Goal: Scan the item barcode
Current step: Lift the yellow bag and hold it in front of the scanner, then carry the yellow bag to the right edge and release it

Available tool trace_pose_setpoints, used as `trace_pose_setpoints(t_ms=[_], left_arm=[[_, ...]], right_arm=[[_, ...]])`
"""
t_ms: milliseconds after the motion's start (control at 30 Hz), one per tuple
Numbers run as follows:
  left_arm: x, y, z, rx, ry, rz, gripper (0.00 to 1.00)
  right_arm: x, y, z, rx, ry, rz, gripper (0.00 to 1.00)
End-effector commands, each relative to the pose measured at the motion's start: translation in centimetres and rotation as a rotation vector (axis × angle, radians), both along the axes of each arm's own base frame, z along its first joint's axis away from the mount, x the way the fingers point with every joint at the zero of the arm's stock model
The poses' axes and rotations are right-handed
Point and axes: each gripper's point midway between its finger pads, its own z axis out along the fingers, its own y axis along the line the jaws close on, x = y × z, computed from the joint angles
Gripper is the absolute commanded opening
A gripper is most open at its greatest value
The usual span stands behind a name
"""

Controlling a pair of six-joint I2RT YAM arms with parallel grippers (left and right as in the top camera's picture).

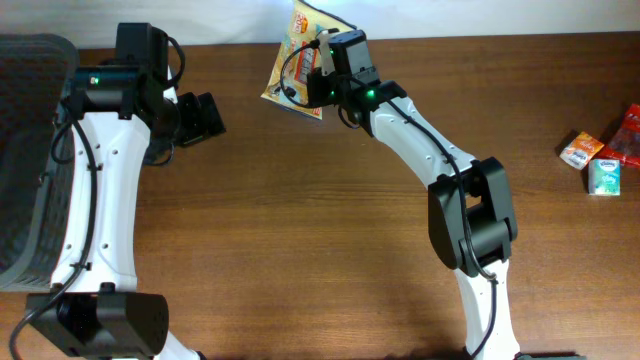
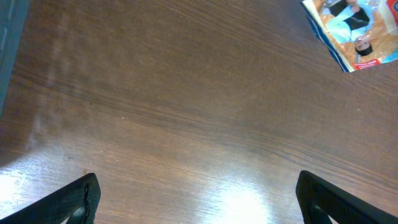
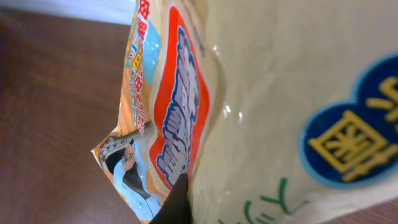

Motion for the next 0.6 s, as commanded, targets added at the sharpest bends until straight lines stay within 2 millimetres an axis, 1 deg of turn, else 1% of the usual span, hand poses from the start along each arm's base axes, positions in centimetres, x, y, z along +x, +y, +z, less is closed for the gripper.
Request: trace_pose_setpoints(t_ms=[0,33,67,100,133,200,233,267,333,367,400,433,467,500,533,567], left_arm=[[0.0,0.0,0.2,-0.007,-0.007,0.009,0.99],[0.0,0.0,0.2,-0.007,-0.007,0.009,0.99],[0.0,0.0,0.2,-0.007,-0.007,0.009,0.99],[0.0,0.0,0.2,-0.007,-0.007,0.009,0.99],[0.0,0.0,0.2,-0.007,-0.007,0.009,0.99],[0.0,0.0,0.2,-0.007,-0.007,0.009,0.99],[0.0,0.0,0.2,-0.007,-0.007,0.009,0.99],[0.0,0.0,0.2,-0.007,-0.007,0.009,0.99],[0.0,0.0,0.2,-0.007,-0.007,0.009,0.99],[0.0,0.0,0.2,-0.007,-0.007,0.009,0.99],[0.0,0.0,0.2,-0.007,-0.007,0.009,0.99],[0.0,0.0,0.2,-0.007,-0.007,0.009,0.99],[0.0,0.0,0.2,-0.007,-0.007,0.009,0.99],[0.0,0.0,0.2,-0.007,-0.007,0.009,0.99],[0.0,0.0,0.2,-0.007,-0.007,0.009,0.99],[0.0,0.0,0.2,-0.007,-0.007,0.009,0.99]], right_arm=[[1.6,-2.2,0.8,0.063,0.011,-0.125,0.04],[1.9,-2.9,0.7,0.108,0.043,-0.167,0.04],[1.9,-3.0,0.7,0.173,0.084,-0.189,0.04],[1.4,-2.3,1.0,0.287,0.161,-0.177,0.04],[1.0,-1.8,1.2,0.348,0.206,-0.165,0.04],[0.8,-2.1,1.4,0.42,0.261,-0.164,0.04],[0.8,-2.9,2.2,0.438,0.266,-0.156,0.04],[1.1,-5.7,3.4,0.44,0.271,-0.202,0.04],[2.0,-12.6,5.7,0.456,0.248,-0.312,0.04],[2.2,-19.0,6.3,0.462,0.256,-0.423,0.04],[1.8,-23.5,5.8,0.465,0.284,-0.508,0.04],[0.0,-30.3,3.6,0.456,0.376,-0.661,0.04],[-3.3,-37.7,1.0,0.393,0.468,-0.85,0.04],[-6.3,-43.6,-0.4,0.307,0.504,-0.963,0.04],[-8.4,-47.5,-1.0,0.257,0.516,-1.033,0.04],[-10.8,-51.9,-1.3,0.219,0.519,-1.111,0.04]])
